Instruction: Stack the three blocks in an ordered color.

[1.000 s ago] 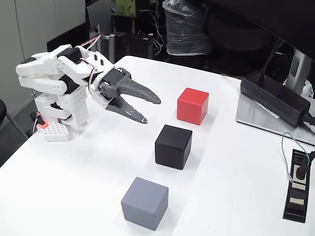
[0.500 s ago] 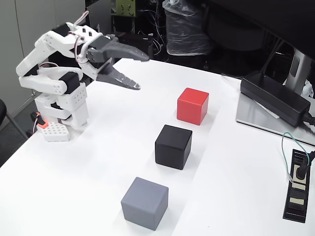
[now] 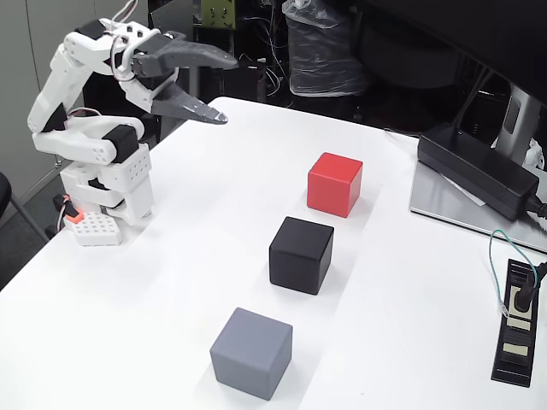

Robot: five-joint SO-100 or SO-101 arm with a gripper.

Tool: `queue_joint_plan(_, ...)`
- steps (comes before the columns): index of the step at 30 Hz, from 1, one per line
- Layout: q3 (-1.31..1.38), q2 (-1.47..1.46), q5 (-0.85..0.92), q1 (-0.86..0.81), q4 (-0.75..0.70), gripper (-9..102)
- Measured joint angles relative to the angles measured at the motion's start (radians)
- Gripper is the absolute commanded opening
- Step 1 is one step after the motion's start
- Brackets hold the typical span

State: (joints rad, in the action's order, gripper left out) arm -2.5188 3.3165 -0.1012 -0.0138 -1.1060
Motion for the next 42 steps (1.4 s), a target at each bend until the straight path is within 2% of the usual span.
queue_joint_plan(5, 0.080, -0.118, 0.000, 0.002, -0.034, 31)
queue_joint_plan(12, 0.278, -0.482, 0.000, 0.002, -0.055, 31)
queue_joint_plan(20, 0.492, -0.758, 0.028, -0.015, -0.225, 31)
queue_joint_plan(29, 0.578, -0.882, 0.310, -0.295, -0.255, 31)
queue_joint_plan(35, 0.578, -1.029, 0.543, -0.394, -0.247, 31)
queue_joint_plan(42, 0.578, -1.287, 0.678, -0.414, -0.046, 31)
